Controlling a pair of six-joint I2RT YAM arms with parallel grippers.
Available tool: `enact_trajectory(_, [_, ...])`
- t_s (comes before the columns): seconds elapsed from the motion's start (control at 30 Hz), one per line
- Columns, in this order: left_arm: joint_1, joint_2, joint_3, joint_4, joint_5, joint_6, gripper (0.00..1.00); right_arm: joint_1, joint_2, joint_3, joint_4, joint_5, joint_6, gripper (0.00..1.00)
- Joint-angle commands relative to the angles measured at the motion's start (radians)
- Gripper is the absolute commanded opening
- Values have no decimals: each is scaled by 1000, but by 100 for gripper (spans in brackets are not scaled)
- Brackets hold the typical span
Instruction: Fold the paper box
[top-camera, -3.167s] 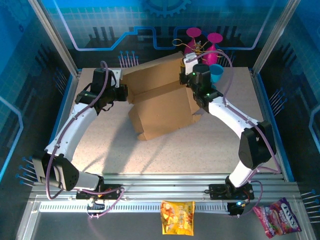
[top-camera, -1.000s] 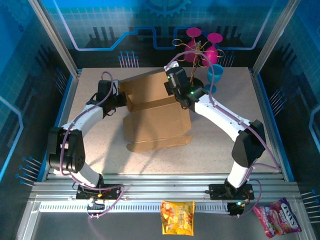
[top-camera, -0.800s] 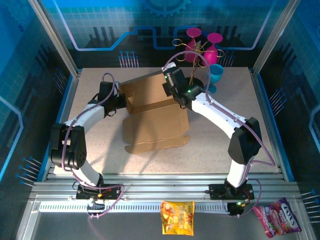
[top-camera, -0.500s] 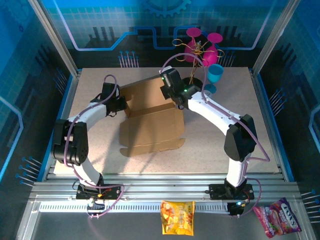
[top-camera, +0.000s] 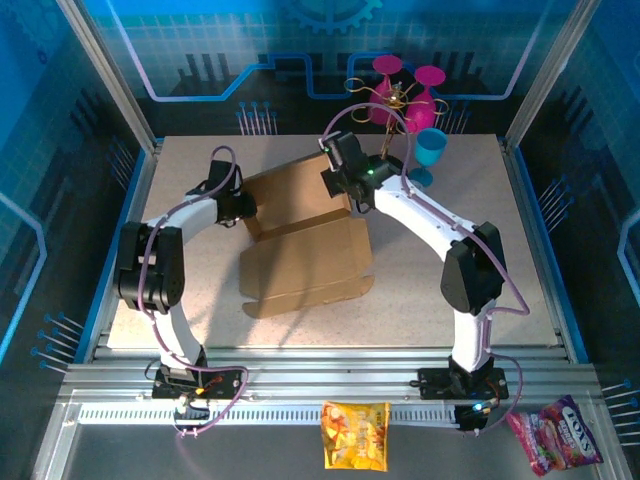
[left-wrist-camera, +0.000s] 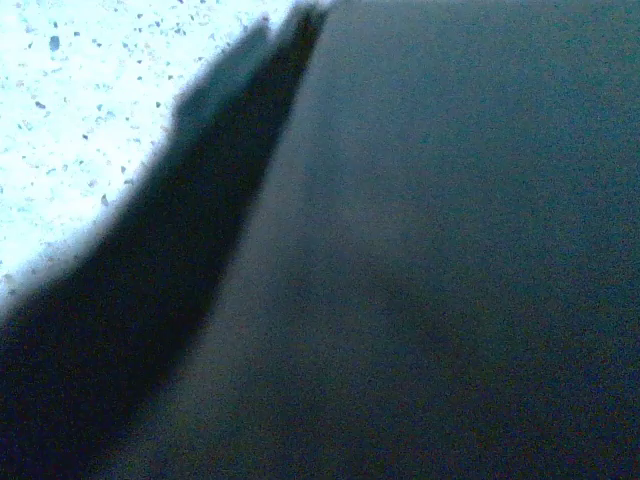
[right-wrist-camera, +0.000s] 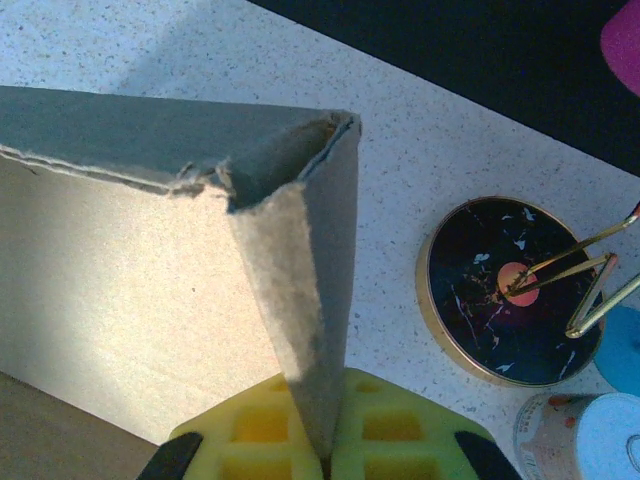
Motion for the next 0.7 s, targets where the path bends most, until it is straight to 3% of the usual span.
enact_trajectory(0.0, [11,37,41,-42,50,-20,35,-9,24,50,-26,-83,12,0])
enact_trajectory(0.13, [11,57,54,-48,79,-38,26,-19,38,69,-42,-97,22,0])
enact_trajectory(0.3, [5,49,38,-51,102,-45,25,-30,53,90,-61,-109,52,0])
enact_trajectory(0.37, [-4,49,31,-55,90,-35,15,-30,56,92,-58,-112,58,0])
enact_trajectory(0.5, [-24,62,61,-113,23,-9,1,-28,57,95,-55,-103,71,0])
enact_trajectory(0.67, [-71,109,152,-252,-153,20,0,-20,50,97,-49,-75,75,0])
